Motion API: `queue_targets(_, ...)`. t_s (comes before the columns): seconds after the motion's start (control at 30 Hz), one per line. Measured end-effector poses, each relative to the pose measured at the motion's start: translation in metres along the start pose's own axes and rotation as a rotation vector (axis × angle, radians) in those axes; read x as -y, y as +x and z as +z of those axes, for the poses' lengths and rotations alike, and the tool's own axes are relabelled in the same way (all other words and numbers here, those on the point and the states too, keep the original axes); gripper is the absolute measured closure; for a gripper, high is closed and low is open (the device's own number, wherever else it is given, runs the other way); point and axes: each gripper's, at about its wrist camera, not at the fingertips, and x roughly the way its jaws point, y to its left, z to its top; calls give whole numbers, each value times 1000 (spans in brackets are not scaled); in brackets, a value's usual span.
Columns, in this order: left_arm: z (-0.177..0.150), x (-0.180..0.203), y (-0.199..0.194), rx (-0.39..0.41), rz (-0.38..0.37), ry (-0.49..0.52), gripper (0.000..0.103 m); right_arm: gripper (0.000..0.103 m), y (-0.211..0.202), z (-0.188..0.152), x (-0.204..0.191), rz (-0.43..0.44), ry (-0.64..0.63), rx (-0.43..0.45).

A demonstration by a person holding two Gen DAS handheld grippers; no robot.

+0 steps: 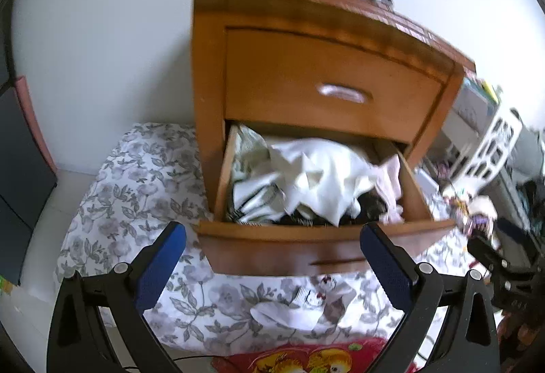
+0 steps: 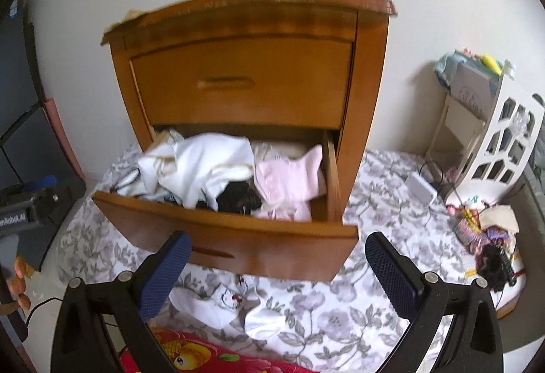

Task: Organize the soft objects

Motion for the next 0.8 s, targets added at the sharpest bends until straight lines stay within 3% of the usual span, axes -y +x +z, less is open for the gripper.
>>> queue_targets(0.23, 10, -11, 10, 12, 7, -37, 1, 0, 9, 12, -10, 25, -35, -1)
queue_targets(0.8, 29, -16, 72, -66, -3, -66, 1, 0, 72, 34, -16, 115, -17, -48)
